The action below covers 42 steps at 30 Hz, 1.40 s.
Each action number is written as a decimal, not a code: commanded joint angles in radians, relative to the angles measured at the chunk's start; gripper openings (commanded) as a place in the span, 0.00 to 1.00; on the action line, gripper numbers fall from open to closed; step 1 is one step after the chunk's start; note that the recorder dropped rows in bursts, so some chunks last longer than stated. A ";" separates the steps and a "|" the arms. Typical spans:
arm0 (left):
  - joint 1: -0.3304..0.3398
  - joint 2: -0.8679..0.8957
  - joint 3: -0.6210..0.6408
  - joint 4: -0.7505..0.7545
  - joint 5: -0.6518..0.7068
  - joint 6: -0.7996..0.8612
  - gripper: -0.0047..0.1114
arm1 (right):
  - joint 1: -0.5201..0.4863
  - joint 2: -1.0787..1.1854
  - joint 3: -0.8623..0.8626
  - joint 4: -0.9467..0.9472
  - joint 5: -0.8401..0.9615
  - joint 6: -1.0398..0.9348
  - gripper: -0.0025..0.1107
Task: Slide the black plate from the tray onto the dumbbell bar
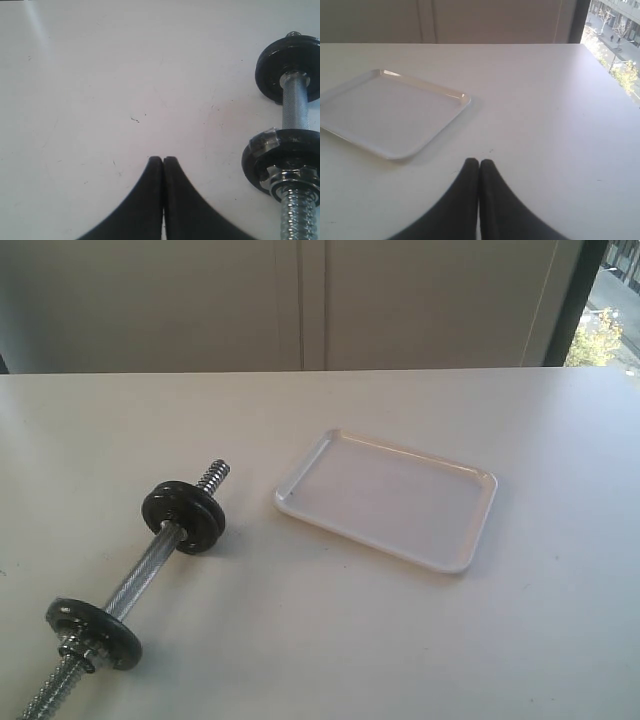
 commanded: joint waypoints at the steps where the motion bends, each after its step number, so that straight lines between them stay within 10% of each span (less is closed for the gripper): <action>1: -0.006 -0.003 0.003 -0.001 -0.002 0.001 0.04 | -0.040 -0.004 0.004 -0.031 0.001 0.005 0.02; 42: 0.031 -0.003 0.003 -0.001 -0.002 0.001 0.04 | 0.050 -0.004 0.004 -0.031 0.001 0.011 0.02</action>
